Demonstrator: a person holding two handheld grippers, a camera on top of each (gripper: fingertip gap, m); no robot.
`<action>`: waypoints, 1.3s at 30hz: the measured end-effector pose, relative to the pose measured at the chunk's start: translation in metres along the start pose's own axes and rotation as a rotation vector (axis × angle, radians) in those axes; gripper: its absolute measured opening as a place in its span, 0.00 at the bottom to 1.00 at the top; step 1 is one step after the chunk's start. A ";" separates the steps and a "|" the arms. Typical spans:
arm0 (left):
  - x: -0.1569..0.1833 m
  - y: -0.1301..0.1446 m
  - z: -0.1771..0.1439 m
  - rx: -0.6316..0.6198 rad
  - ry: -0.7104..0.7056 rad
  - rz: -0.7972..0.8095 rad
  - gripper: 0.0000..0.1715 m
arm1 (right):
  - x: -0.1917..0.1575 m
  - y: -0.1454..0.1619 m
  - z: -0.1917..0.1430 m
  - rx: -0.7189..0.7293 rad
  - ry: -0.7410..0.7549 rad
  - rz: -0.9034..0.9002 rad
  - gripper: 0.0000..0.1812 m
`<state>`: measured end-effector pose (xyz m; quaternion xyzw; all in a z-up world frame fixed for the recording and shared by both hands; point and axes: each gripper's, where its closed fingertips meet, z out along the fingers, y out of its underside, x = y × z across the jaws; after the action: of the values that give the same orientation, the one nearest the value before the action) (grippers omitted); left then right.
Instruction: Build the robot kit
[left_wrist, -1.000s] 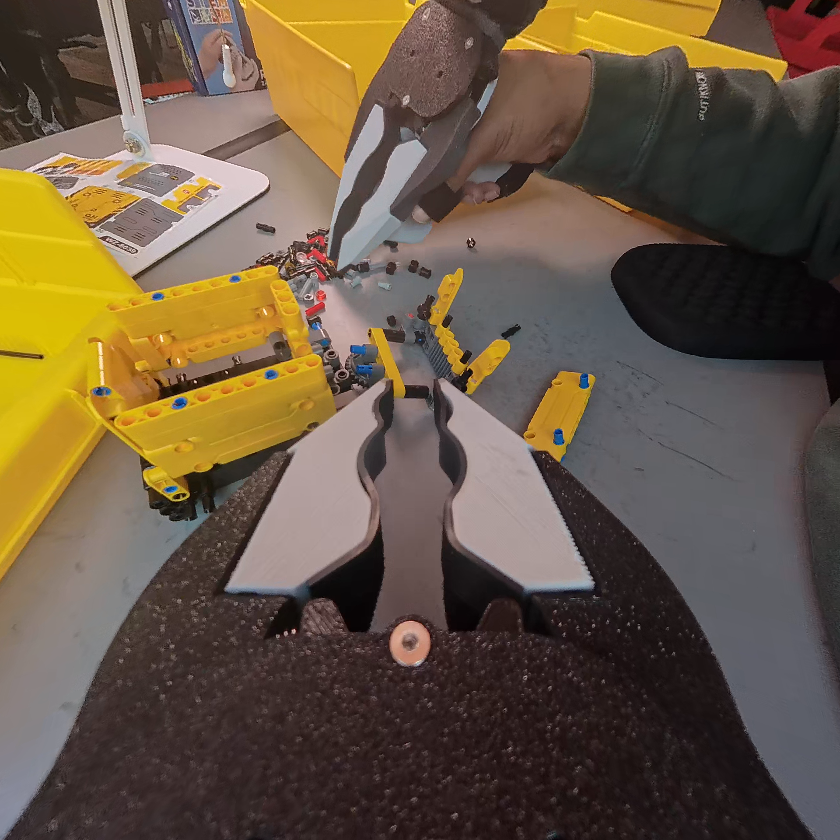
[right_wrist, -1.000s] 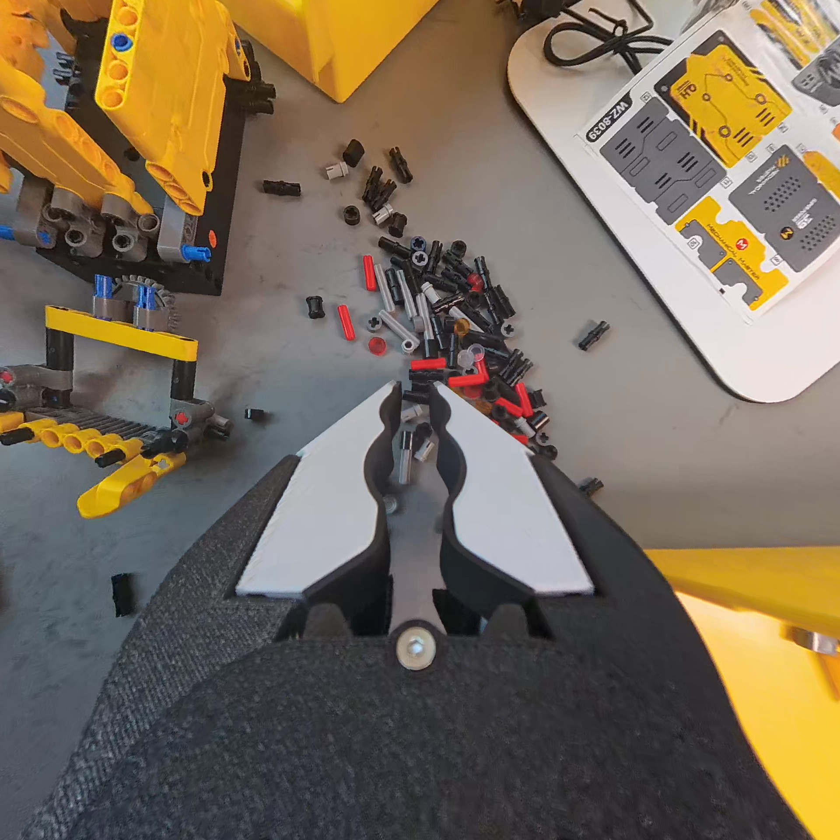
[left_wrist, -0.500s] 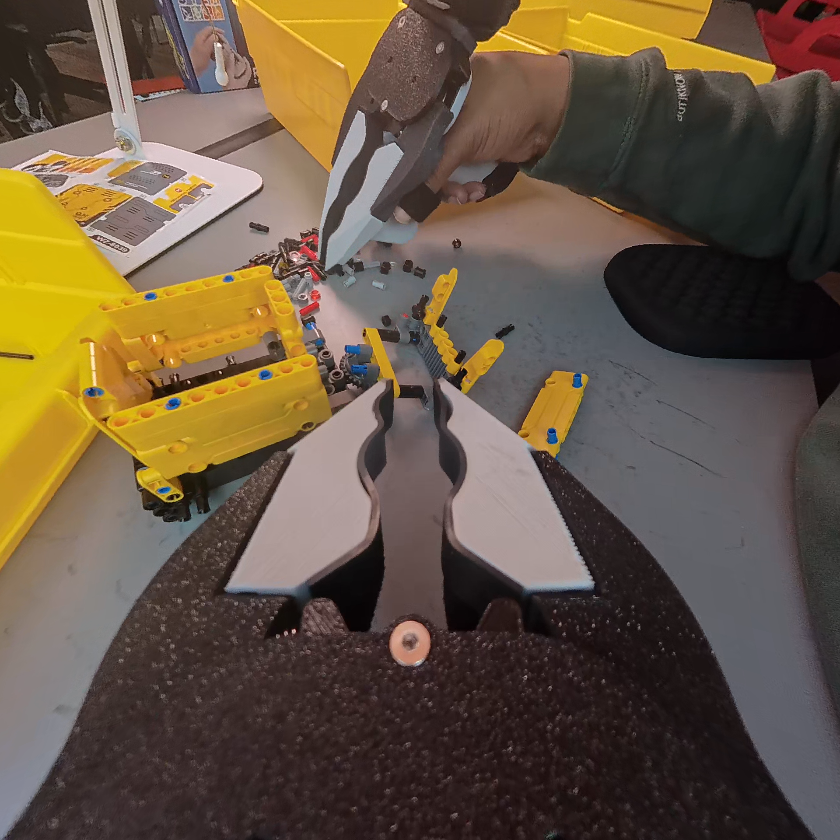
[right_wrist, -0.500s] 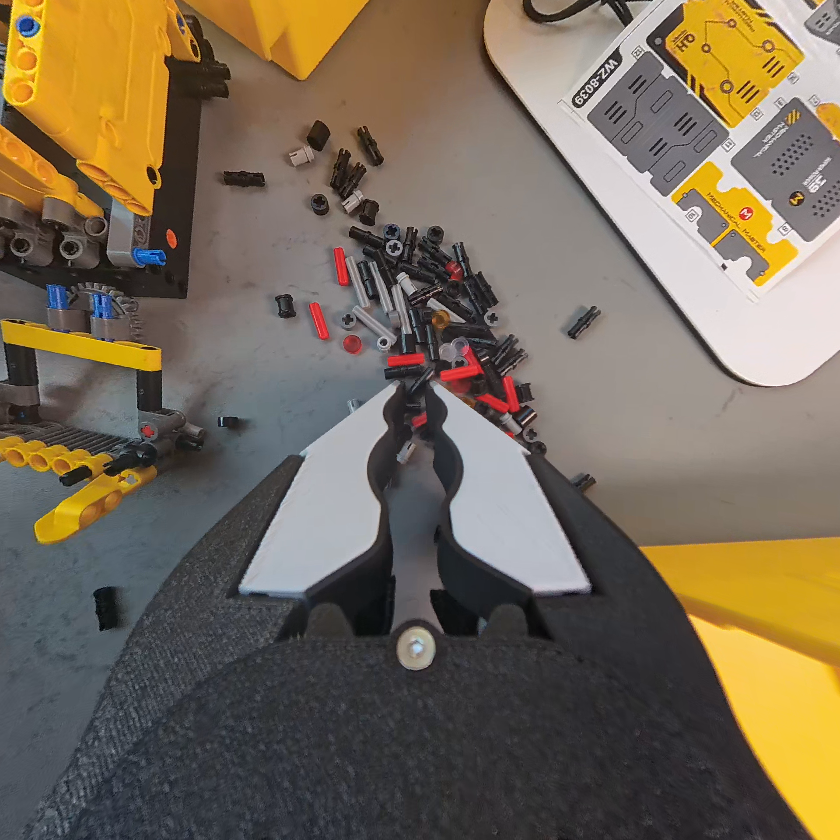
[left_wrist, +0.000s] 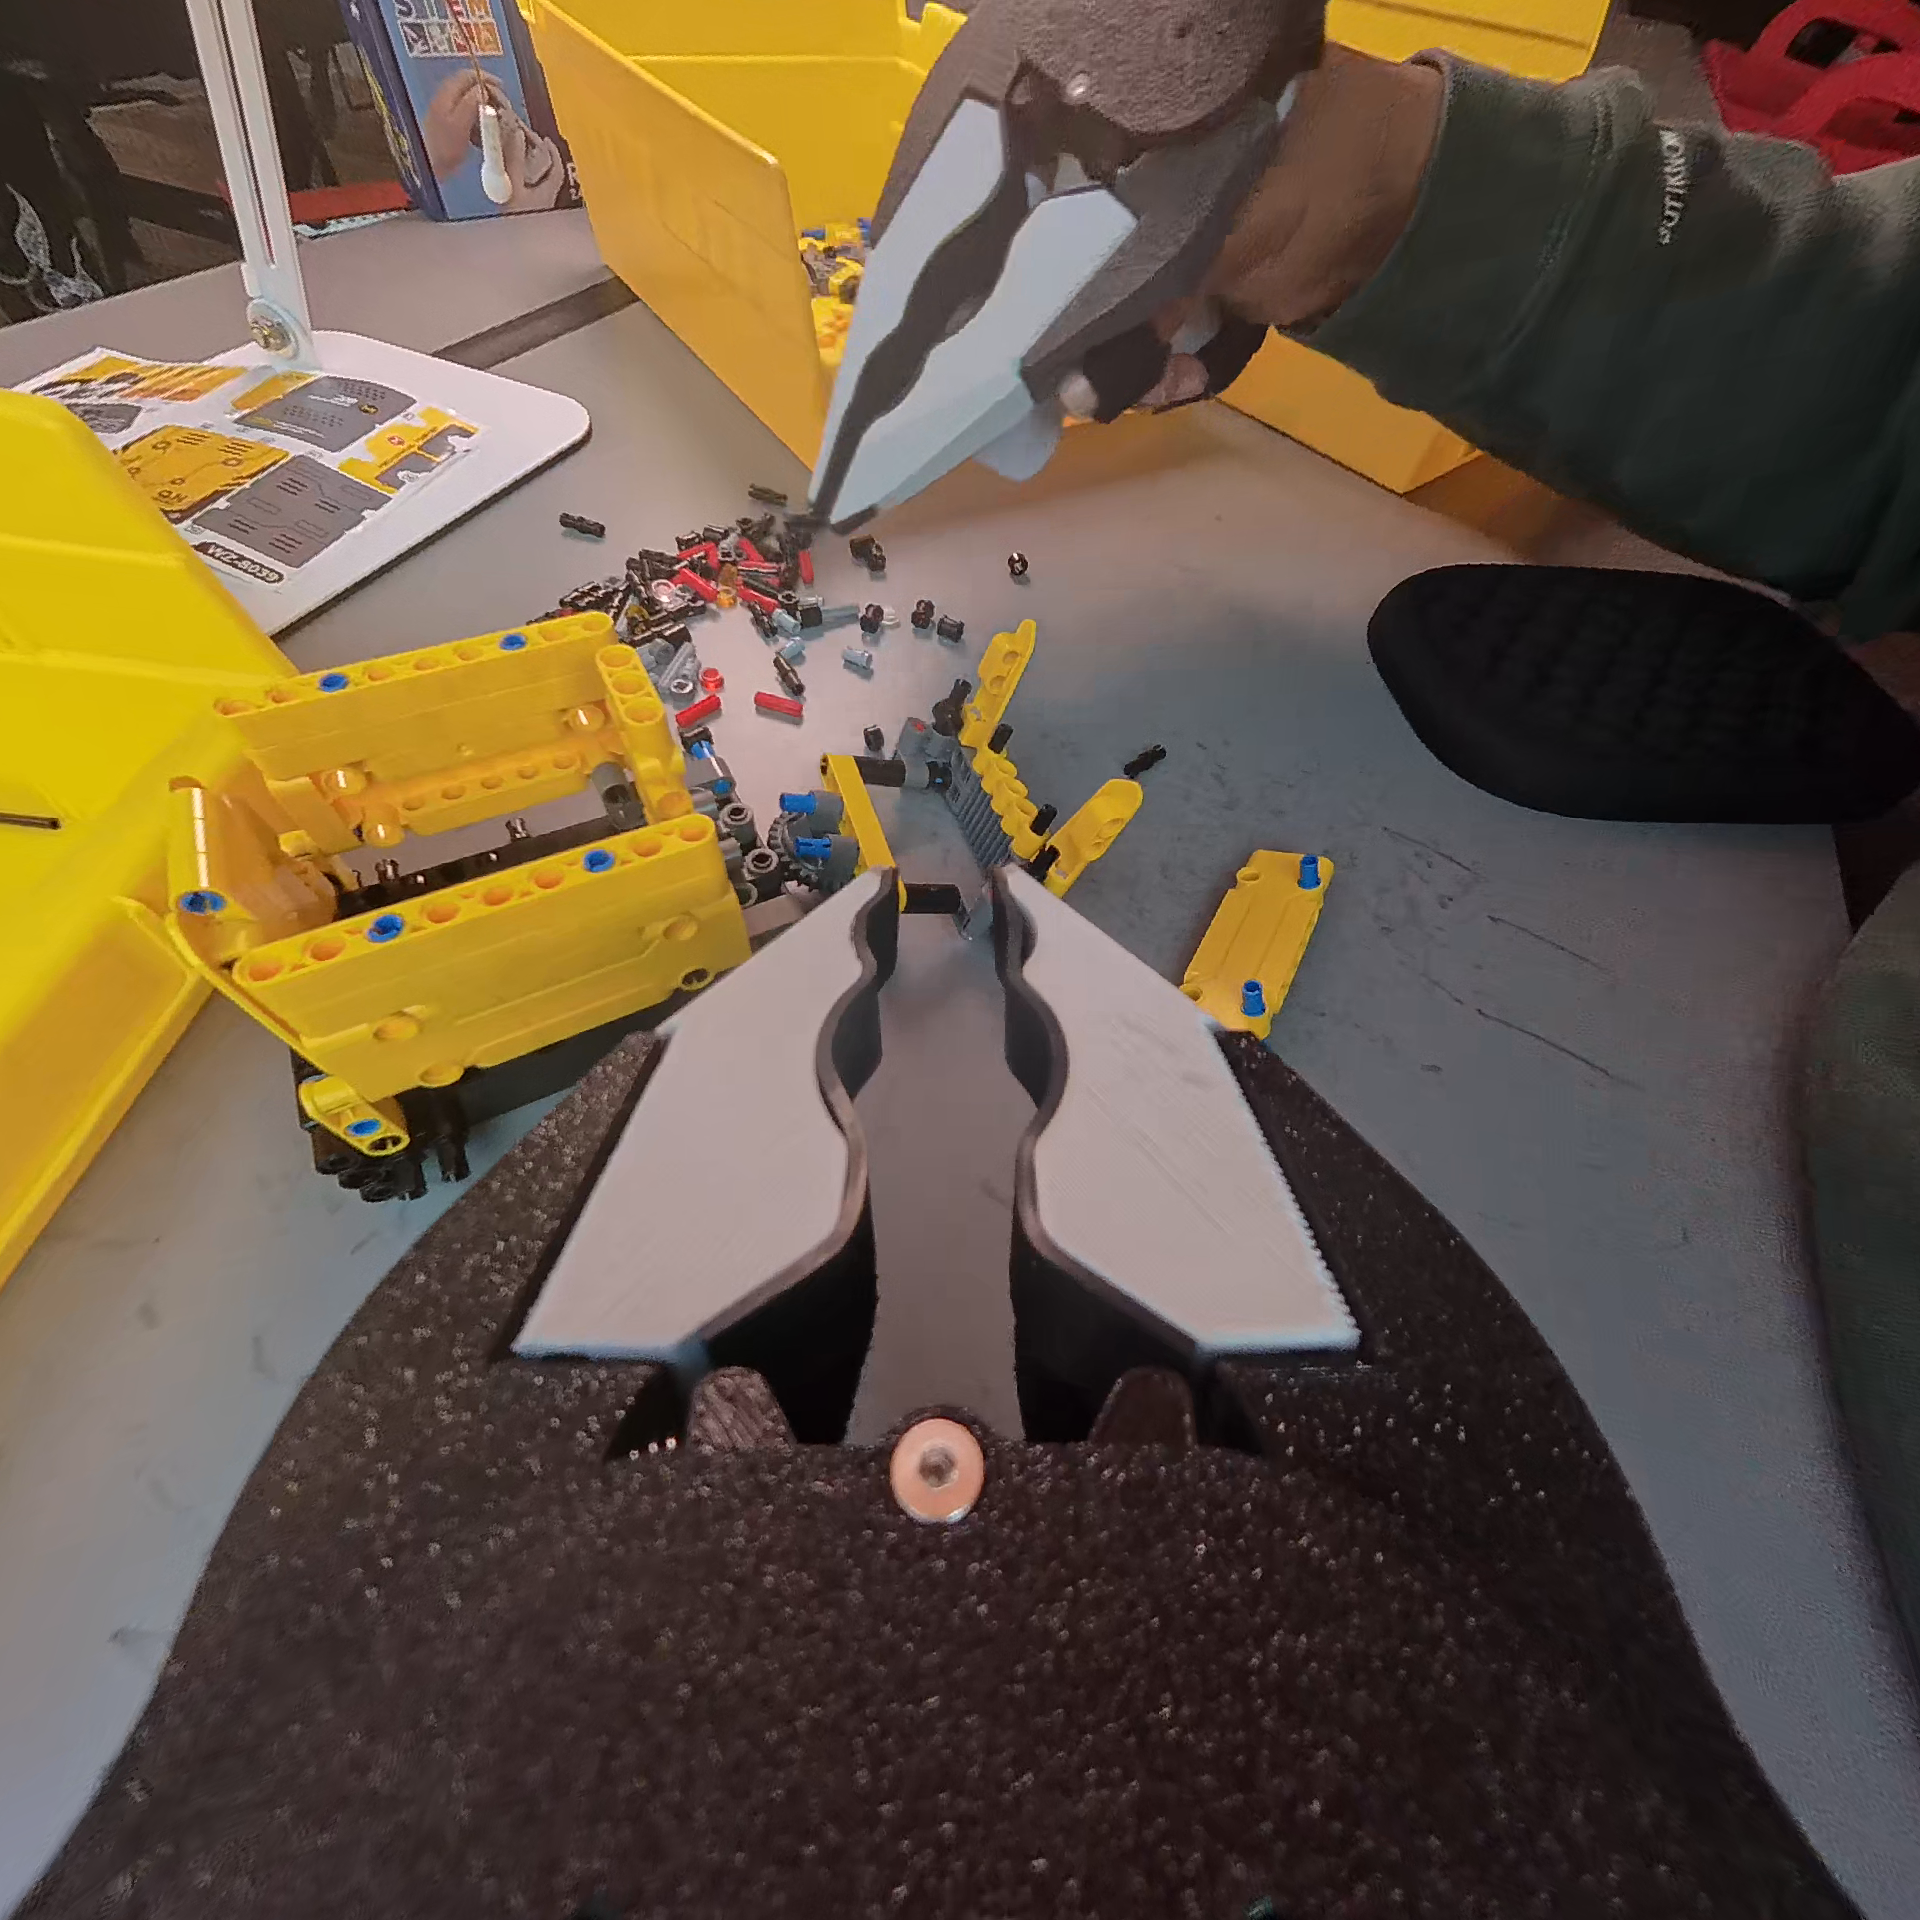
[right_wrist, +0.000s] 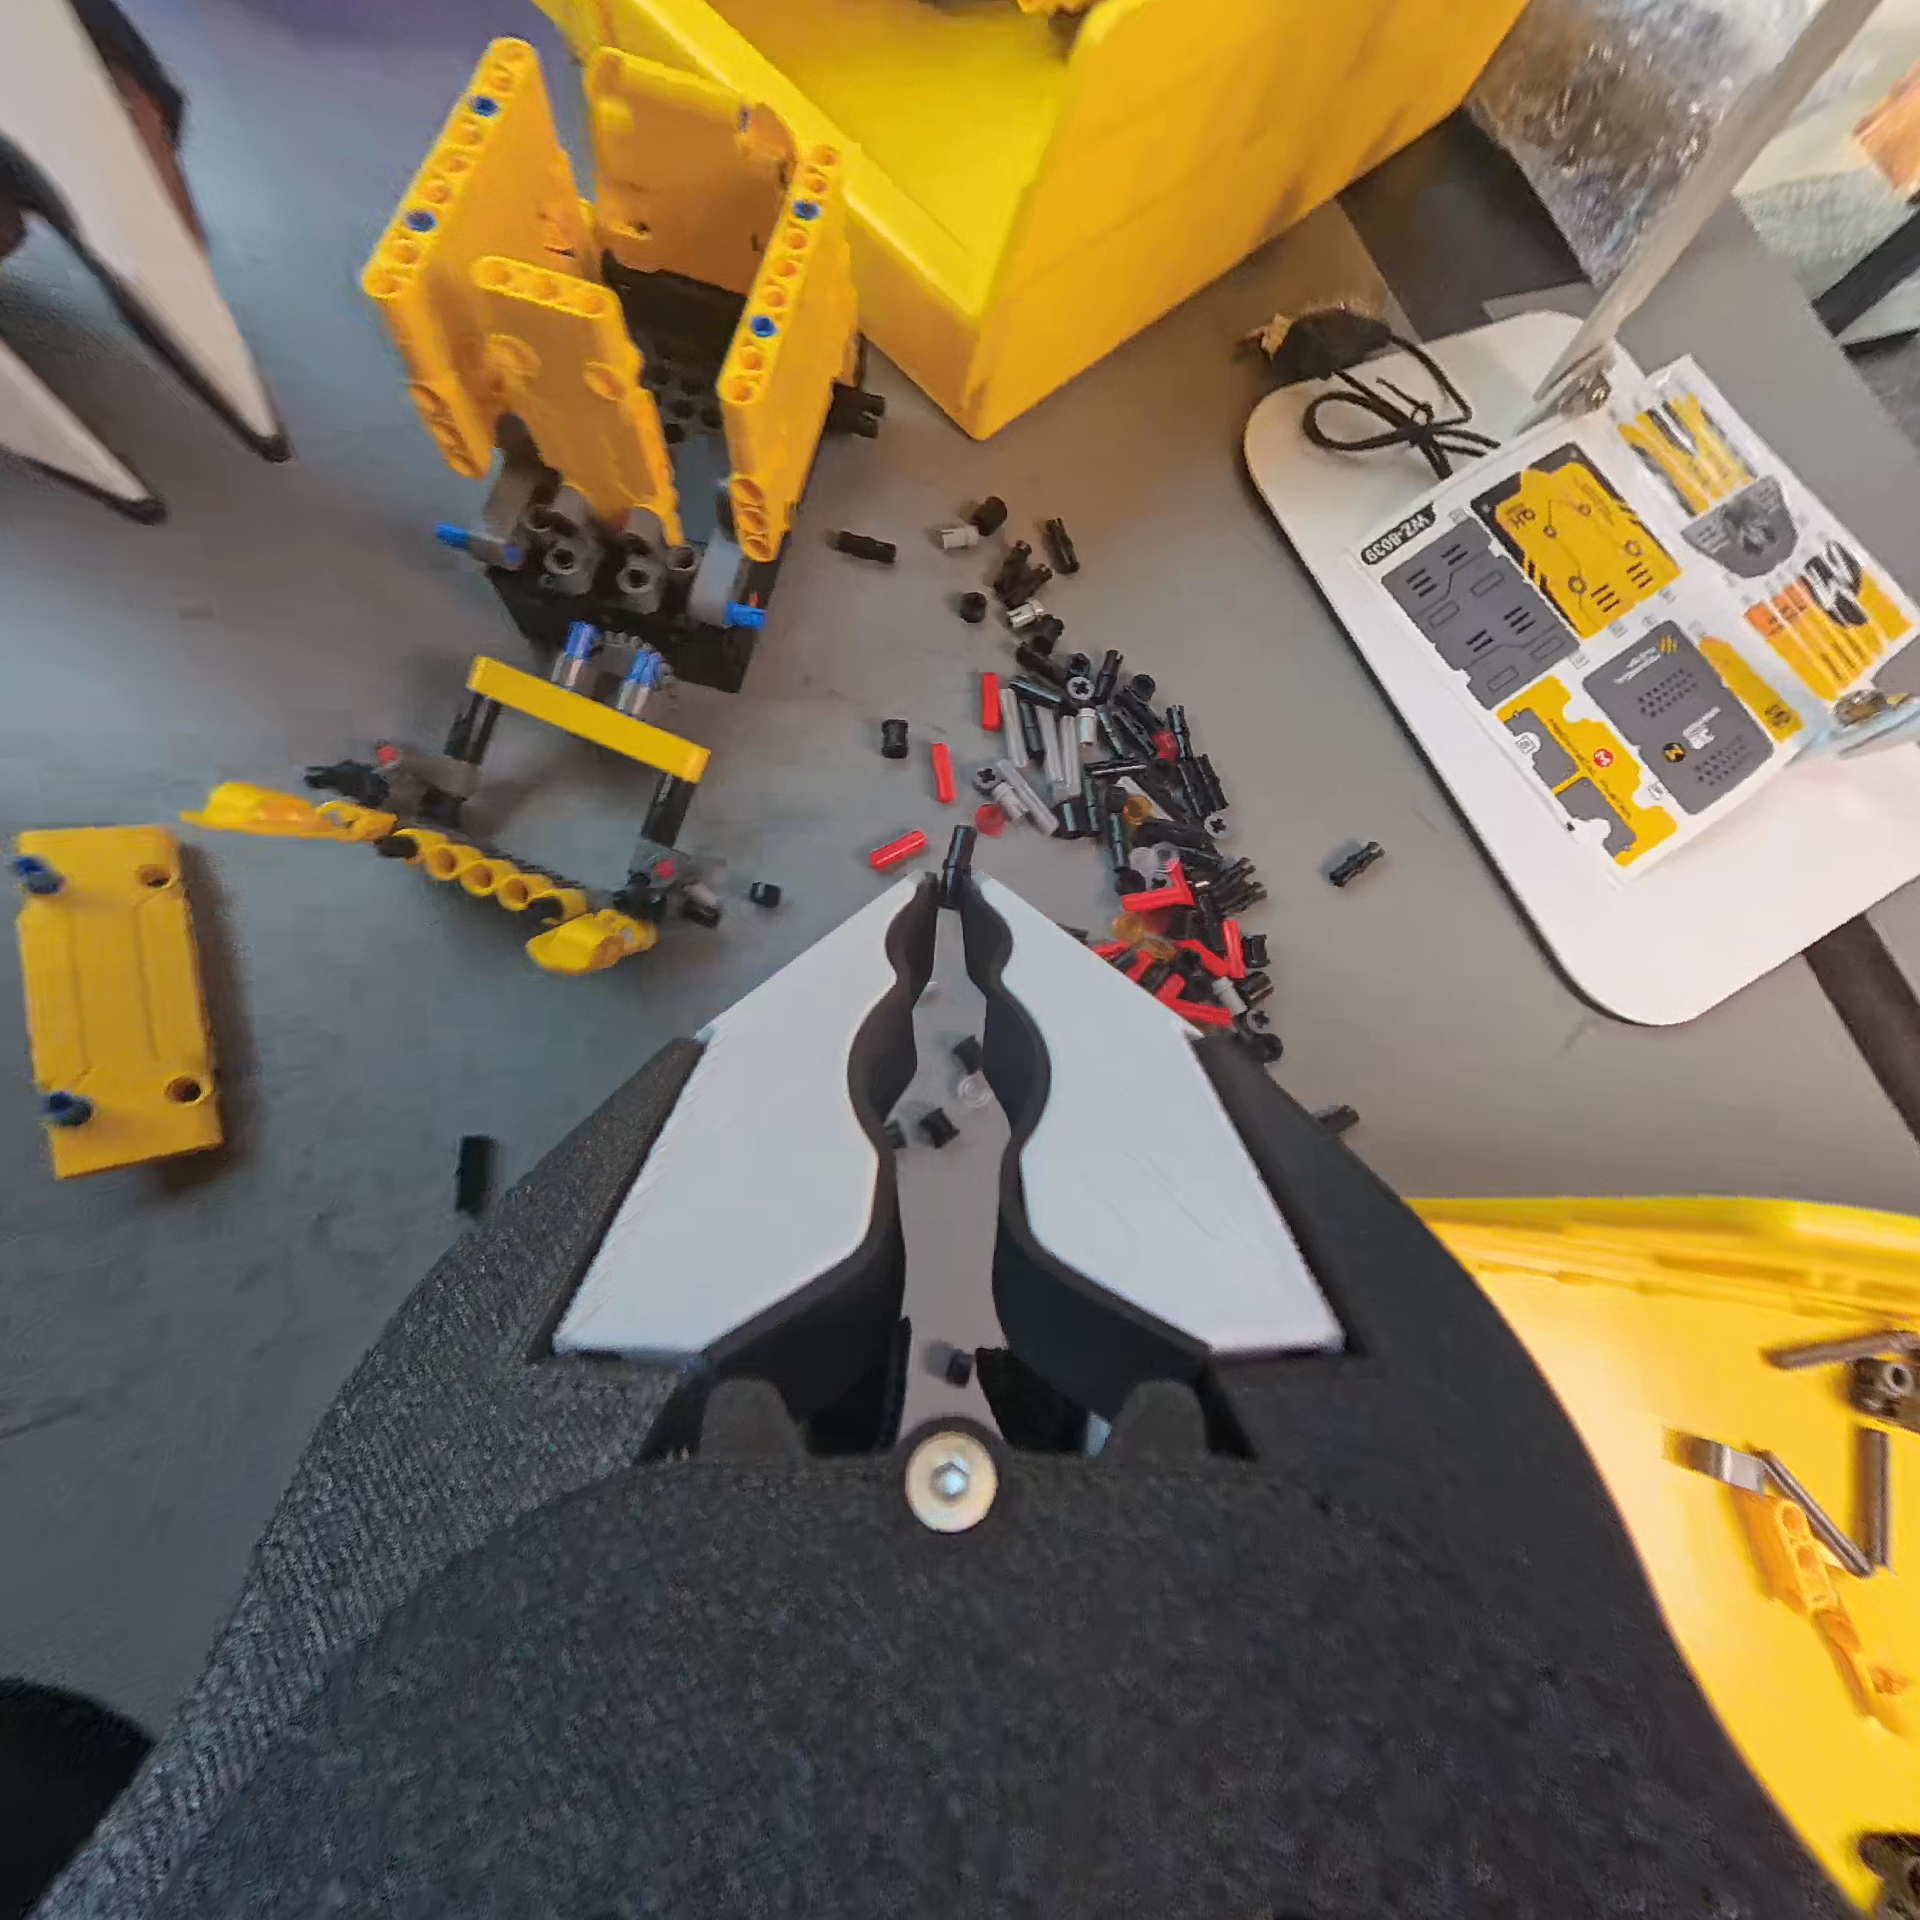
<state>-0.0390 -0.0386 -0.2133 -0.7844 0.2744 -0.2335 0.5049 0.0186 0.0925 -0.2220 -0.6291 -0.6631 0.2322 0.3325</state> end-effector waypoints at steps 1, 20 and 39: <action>0.001 0.000 0.000 0.000 0.006 0.002 0.10 | -0.012 -0.001 -0.008 0.015 -0.029 -0.021 0.02; 0.071 0.041 0.021 -0.246 0.249 0.261 0.19 | -0.162 0.063 -0.032 -0.144 -0.326 -0.237 0.04; 0.061 0.057 0.031 -0.365 0.067 0.458 0.15 | -0.163 0.067 -0.033 -0.134 -0.185 -0.127 0.07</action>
<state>0.0151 -0.0785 -0.2718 -0.7718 0.4983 -0.0858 0.3856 0.0862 -0.0651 -0.2725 -0.5825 -0.7436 0.2227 0.2413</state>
